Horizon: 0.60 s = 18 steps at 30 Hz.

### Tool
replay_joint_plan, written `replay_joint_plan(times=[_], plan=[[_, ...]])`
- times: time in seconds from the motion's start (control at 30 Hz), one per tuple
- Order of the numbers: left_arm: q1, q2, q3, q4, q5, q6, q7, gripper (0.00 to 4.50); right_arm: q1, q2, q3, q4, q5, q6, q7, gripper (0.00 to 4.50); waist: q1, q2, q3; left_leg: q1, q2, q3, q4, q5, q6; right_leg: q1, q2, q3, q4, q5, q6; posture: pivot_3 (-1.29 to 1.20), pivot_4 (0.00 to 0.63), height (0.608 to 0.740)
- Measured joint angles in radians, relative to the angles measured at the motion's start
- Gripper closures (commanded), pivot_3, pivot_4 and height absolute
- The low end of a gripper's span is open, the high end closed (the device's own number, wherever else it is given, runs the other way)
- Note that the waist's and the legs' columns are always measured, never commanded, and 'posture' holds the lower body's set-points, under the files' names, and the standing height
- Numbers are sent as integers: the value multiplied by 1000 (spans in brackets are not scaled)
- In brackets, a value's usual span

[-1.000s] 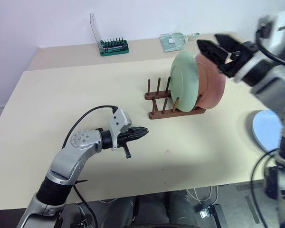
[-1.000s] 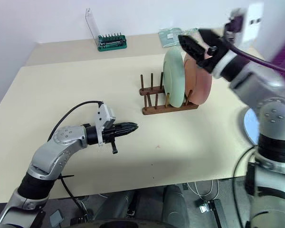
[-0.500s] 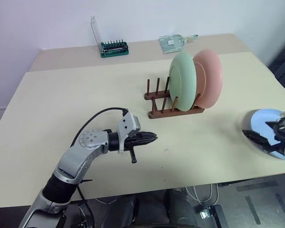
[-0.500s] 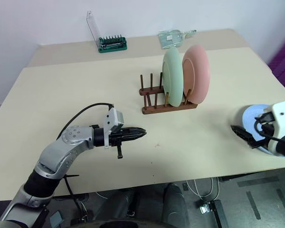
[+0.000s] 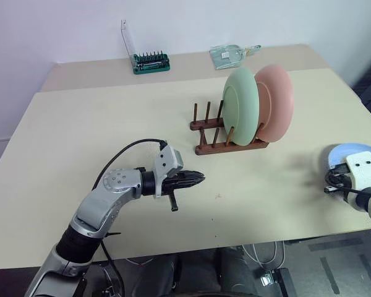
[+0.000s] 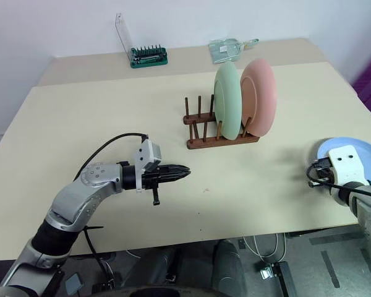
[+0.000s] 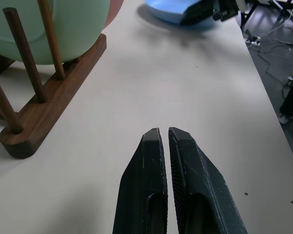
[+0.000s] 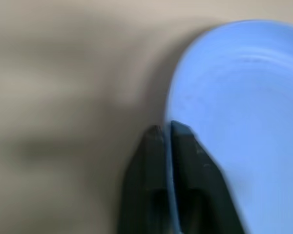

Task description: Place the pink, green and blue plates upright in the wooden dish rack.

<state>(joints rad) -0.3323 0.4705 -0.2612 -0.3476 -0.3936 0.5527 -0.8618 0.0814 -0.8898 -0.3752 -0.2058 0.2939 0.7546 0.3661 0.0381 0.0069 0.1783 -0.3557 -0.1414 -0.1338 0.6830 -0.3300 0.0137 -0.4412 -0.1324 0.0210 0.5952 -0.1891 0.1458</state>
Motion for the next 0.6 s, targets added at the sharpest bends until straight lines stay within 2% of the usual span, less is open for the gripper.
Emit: replay_joint_plan(times=[0.13,0.2,0.27,0.37,0.43,0.53,0.6], plan=[[10,1,2,-10,-1,9,12,4283,-36,-28,64,10,-98,-143,15,4470,-4,1,0,0,0,0,0,0,0,-1,0,0,0,0,0,0,150,738],[16,4,3,-16,-2,10,16,4283,-144,-19,64,12,-100,-197,13,4470,-13,2,1,0,0,1,0,0,0,-1,0,1,0,0,1,0,150,738],[20,2,3,-26,-4,11,19,4283,-326,11,43,-12,-48,-233,18,4470,-25,2,1,0,0,0,-1,1,-1,-1,0,1,0,1,1,0,150,738],[24,0,2,-39,-9,15,22,4283,-606,75,-2,-87,124,-224,35,4470,-26,1,1,-1,1,-1,-2,1,-1,-2,2,0,1,1,1,0,150,738],[27,3,6,-46,-10,21,27,4283,-710,93,-17,-127,233,-180,45,4470,-21,-1,1,-2,1,-4,-2,1,-1,-1,2,-2,-1,0,0,0,150,738],[49,8,18,-45,-10,27,40,4283,-860,190,-17,-178,598,-6,50,4470,-25,-2,1,-3,1,-4,-2,-1,1,-1,1,-2,-3,1,0,0,150,738],[53,10,32,-40,-10,27,47,4283,-905,275,22,-201,816,80,-7,4470,-26,-2,1,-3,1,-4,-3,-1,1,-2,1,-2,-3,1,0,0,150,738]])
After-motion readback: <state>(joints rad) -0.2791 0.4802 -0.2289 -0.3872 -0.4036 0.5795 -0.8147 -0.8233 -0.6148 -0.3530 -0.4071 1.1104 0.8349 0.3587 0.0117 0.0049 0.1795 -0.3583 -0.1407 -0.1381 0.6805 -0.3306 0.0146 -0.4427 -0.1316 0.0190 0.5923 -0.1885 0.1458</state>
